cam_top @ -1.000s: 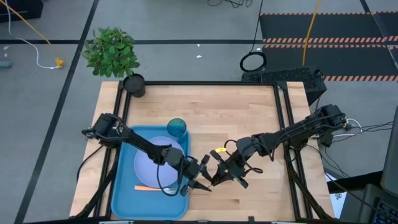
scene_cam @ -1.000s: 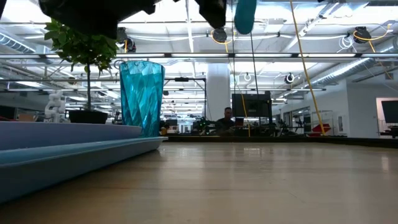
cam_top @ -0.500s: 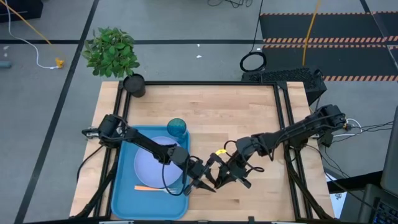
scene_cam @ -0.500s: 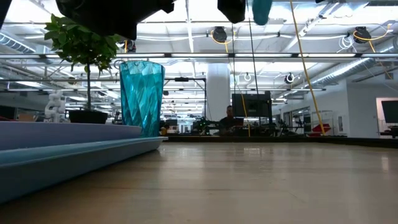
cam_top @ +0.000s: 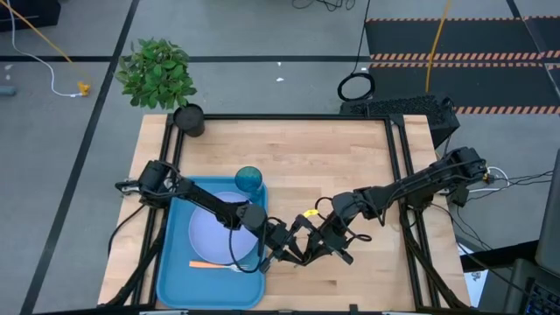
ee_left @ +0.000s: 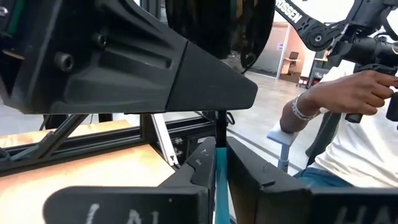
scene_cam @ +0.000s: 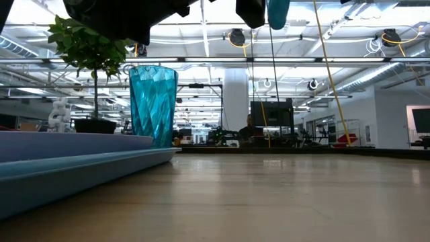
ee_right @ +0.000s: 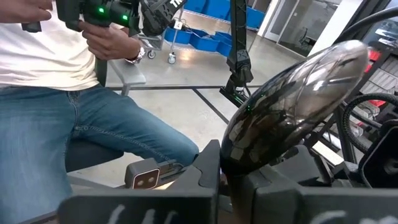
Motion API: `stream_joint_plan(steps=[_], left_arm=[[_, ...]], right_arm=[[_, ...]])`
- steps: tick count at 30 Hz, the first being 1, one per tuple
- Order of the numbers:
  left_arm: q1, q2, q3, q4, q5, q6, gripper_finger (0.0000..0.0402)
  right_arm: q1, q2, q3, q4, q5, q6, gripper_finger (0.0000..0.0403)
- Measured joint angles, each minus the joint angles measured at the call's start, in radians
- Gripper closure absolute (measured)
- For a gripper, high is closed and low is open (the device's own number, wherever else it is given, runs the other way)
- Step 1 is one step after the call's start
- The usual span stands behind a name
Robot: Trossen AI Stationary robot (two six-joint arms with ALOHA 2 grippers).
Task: Pick and place plate/cup/fork/spoon on tray
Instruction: Put the blue spoon to the right of the yellow fork on the blue tray
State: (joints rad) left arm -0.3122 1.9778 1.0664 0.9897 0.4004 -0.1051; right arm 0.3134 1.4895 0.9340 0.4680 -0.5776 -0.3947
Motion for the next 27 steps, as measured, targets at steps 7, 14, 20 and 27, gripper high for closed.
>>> stream_joint_plan(steps=[7,14,20,27], left_arm=[[0.000,0.000,0.000,0.000,0.000,-0.002,0.0389],[-0.002,0.000,0.000,-0.006,0.011,-0.006,0.0384],[-0.007,-0.002,0.000,-0.003,0.009,-0.023,0.0390],[-0.028,-0.064,0.000,-0.124,-0.036,-0.008,0.0390]], right_arm=[[0.000,0.000,0.000,0.000,0.000,0.016,0.0398],[0.001,0.000,0.000,-0.004,0.009,0.047,0.0371],[0.002,-0.010,-0.002,-0.011,0.022,0.105,0.0321],[0.016,-0.104,-0.001,-0.188,0.110,0.153,0.0263]])
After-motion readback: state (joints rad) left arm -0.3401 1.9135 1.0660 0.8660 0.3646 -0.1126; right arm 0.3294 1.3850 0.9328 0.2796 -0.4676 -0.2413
